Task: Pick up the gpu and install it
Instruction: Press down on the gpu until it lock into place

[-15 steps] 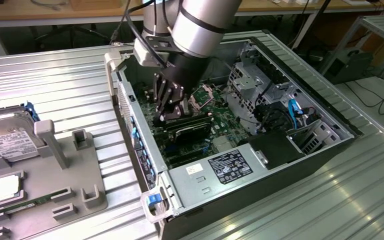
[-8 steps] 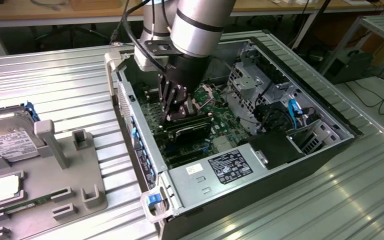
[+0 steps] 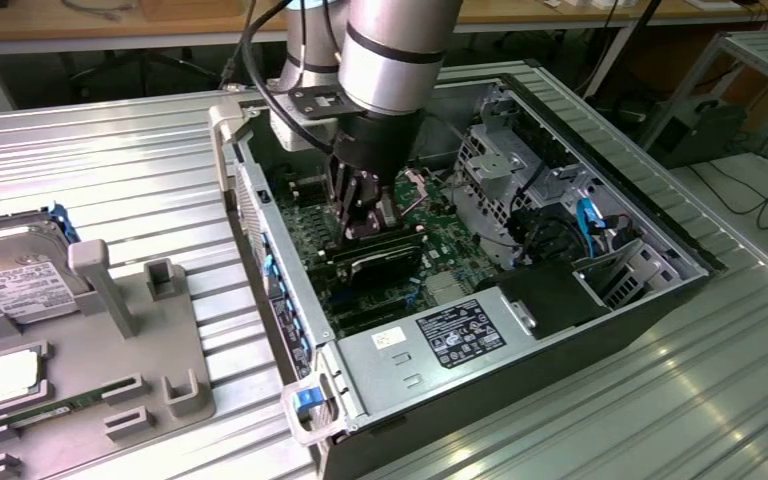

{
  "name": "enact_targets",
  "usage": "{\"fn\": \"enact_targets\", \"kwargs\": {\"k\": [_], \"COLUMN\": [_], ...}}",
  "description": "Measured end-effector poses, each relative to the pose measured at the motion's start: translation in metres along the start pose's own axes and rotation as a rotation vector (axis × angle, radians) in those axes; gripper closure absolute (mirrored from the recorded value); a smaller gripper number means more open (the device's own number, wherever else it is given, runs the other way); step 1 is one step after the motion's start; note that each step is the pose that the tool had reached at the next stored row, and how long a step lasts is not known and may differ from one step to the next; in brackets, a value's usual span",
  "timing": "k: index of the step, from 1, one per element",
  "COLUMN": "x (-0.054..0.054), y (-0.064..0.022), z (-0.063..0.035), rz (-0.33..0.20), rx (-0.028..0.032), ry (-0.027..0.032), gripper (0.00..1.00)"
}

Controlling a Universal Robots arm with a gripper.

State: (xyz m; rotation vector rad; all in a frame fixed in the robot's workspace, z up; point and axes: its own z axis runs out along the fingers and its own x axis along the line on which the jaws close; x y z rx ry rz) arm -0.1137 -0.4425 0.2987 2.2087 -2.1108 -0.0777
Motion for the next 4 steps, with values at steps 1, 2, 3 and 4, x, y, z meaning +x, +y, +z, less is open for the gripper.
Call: {"fn": "enact_targets", "kwargs": {"k": [1, 2, 3, 4], "x": [0.0, 0.0001, 0.0001, 0.0001], "y": [0.0, 0.0, 0.0, 0.0], "z": [0.0, 0.0, 0.0, 0.0], "rz": [0.0, 0.0, -0.001, -0.001], "rx": [0.0001, 0.0003, 0.0004, 0.0004], "ry": [-0.0024, -0.0045, -0.007, -0.0091], "gripper": [0.89, 0.89, 0.89, 0.89]}}
